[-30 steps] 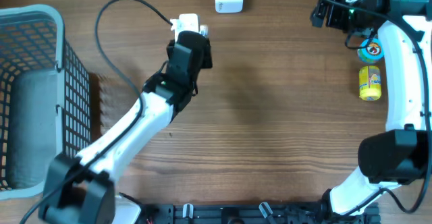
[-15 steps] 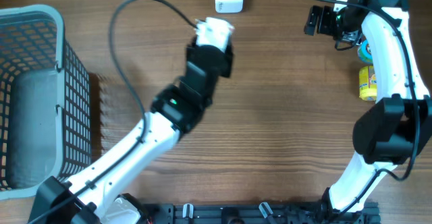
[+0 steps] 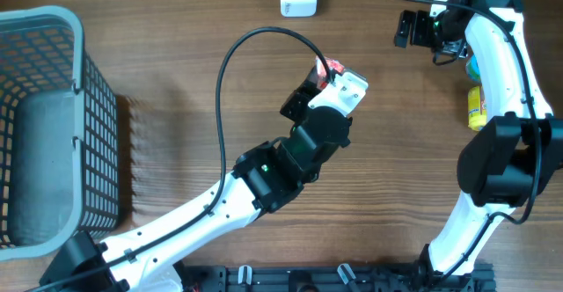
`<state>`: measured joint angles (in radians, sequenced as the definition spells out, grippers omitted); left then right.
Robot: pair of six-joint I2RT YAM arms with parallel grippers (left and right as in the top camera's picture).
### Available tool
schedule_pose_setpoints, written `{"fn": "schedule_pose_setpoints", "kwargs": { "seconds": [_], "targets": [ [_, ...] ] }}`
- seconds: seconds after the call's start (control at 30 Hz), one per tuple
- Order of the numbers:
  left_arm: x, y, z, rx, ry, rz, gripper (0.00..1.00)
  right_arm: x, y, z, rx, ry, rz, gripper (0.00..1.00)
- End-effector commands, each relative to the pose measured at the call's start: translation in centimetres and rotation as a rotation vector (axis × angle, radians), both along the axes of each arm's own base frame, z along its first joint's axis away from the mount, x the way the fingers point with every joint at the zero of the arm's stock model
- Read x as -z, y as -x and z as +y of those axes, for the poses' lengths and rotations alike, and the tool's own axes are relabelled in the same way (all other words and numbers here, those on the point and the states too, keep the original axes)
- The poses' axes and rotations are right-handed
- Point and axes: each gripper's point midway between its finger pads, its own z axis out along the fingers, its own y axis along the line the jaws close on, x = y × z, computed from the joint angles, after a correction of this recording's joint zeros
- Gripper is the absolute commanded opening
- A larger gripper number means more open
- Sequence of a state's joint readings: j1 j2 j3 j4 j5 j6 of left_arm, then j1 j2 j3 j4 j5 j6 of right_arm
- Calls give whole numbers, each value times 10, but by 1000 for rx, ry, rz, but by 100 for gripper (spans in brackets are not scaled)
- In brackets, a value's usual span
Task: Scan the item barcode
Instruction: 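Lift the tissue pack with the left gripper and rotate it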
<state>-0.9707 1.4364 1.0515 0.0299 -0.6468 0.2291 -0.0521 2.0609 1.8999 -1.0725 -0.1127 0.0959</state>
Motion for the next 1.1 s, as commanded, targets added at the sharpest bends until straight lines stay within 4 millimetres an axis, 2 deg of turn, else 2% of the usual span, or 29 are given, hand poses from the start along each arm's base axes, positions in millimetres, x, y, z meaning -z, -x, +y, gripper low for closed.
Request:
{"fn": "schedule_pose_setpoints", "kwargs": {
  "seconds": [0.0,0.13,0.3,0.53,0.63,0.77,0.87,1.03,1.07],
  "targets": [
    [-31,15,2,40,38,-45,45,11,-2,-13,7,63,11,100],
    [-43,37,-6,183,73,-14,47,10,-5,-15,12,63,-1,100],
    [-60,57,-4,310,118,7,52,10,-6,-15,12,63,-5,100],
    [-83,86,0,475,217,46,50,10,-7,-15,12,64,-9,100],
    [-89,91,7,516,274,82,49,10,-7,-15,12,64,-9,100],
    [-97,107,14,687,326,134,48,10,-7,-15,12,64,-9,100],
    [-100,113,24,767,353,163,48,10,-7,-15,12,64,-10,100],
    [-110,137,41,1027,414,215,47,10,-8,-15,12,64,-11,100],
    [-117,148,50,1156,443,228,45,10,-8,-15,12,64,-11,100]
  ]
}}
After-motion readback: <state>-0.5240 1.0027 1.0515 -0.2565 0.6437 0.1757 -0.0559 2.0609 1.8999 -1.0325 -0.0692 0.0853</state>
